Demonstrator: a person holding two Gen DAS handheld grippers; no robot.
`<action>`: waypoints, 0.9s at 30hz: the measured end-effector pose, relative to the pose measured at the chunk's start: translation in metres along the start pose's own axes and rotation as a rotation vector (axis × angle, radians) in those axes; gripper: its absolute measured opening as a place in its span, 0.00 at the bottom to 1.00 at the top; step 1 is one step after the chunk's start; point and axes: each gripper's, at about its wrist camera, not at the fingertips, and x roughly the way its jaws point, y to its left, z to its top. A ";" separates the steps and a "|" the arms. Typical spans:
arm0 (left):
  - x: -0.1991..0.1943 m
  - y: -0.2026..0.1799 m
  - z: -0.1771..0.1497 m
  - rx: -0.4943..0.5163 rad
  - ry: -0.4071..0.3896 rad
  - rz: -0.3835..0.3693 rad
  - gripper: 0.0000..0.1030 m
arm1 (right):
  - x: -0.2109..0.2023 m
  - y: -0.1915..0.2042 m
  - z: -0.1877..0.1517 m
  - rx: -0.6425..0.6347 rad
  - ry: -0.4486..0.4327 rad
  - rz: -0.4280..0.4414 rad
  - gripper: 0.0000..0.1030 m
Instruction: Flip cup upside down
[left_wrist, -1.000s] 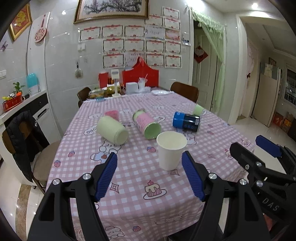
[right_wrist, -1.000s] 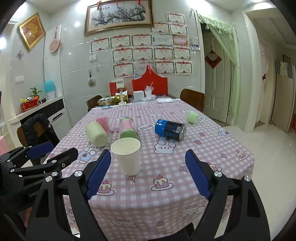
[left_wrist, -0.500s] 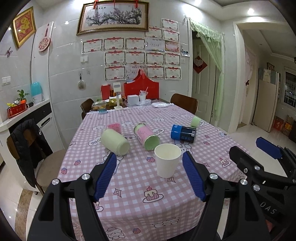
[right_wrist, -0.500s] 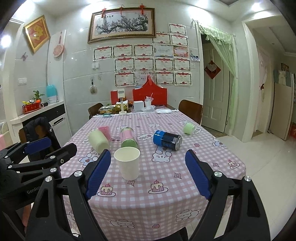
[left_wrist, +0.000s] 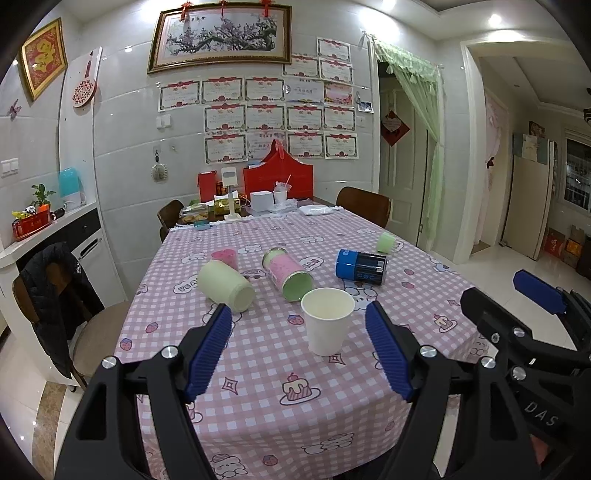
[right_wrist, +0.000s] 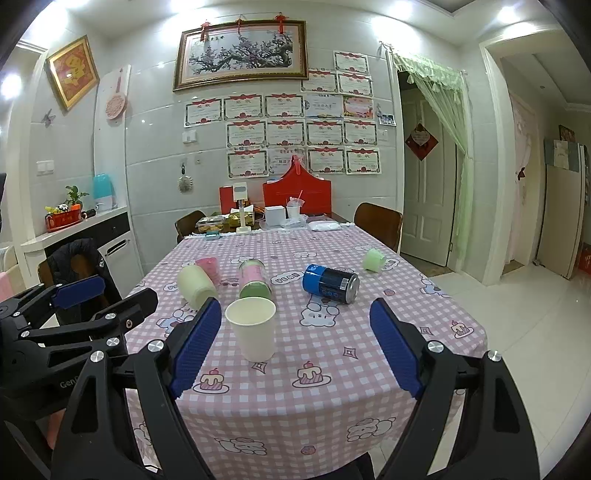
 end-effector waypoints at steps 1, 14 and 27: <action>0.000 0.000 0.000 0.000 0.002 0.002 0.72 | 0.000 0.000 0.000 -0.002 0.001 0.000 0.77; 0.005 -0.002 0.001 0.004 0.015 0.001 0.73 | 0.000 -0.005 0.001 0.014 -0.002 -0.013 0.85; 0.005 -0.001 0.001 0.006 0.016 0.003 0.76 | 0.000 -0.008 0.002 0.015 -0.001 -0.014 0.85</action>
